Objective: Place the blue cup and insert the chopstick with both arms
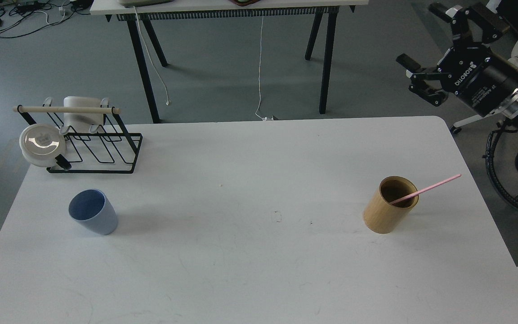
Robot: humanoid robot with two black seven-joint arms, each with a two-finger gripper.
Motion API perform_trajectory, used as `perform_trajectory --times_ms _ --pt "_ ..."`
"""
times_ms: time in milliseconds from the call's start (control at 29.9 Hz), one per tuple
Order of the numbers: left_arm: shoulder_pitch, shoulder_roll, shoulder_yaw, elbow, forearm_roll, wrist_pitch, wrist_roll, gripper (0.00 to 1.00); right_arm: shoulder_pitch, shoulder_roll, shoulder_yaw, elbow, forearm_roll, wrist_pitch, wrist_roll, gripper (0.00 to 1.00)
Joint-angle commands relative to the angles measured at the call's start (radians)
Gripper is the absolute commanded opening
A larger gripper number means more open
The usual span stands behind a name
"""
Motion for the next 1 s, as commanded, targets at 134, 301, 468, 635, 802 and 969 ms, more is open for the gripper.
perform_trajectory --times_ms 134,301,468,635,802,969 --pt "-0.016 0.01 0.053 -0.003 0.198 0.0 -0.014 1.0 -0.002 -0.005 0.002 0.0 0.0 0.0 0.0 0.99" --pt "-0.022 0.01 0.053 -0.028 0.341 0.0 -0.014 1.0 -0.002 -0.002 0.002 -0.001 0.0 0.0 0.0 0.99" --pt "-0.016 0.065 0.054 -0.143 0.53 0.0 -0.014 1.0 -0.002 0.0 0.0 -0.003 0.0 0.0 0.0 0.99" --pt "-0.01 0.084 0.053 -0.253 0.863 0.0 -0.014 1.0 -0.014 0.0 0.009 -0.005 0.0 0.0 0.0 0.99" --pt "0.011 0.131 0.083 -0.273 1.02 0.0 -0.014 1.0 -0.023 0.0 0.011 -0.005 0.0 0.0 0.0 0.99" --pt "0.091 0.179 0.119 -0.273 1.164 0.0 -0.014 1.0 -0.029 0.0 0.009 -0.005 0.0 0.0 0.0 0.99"
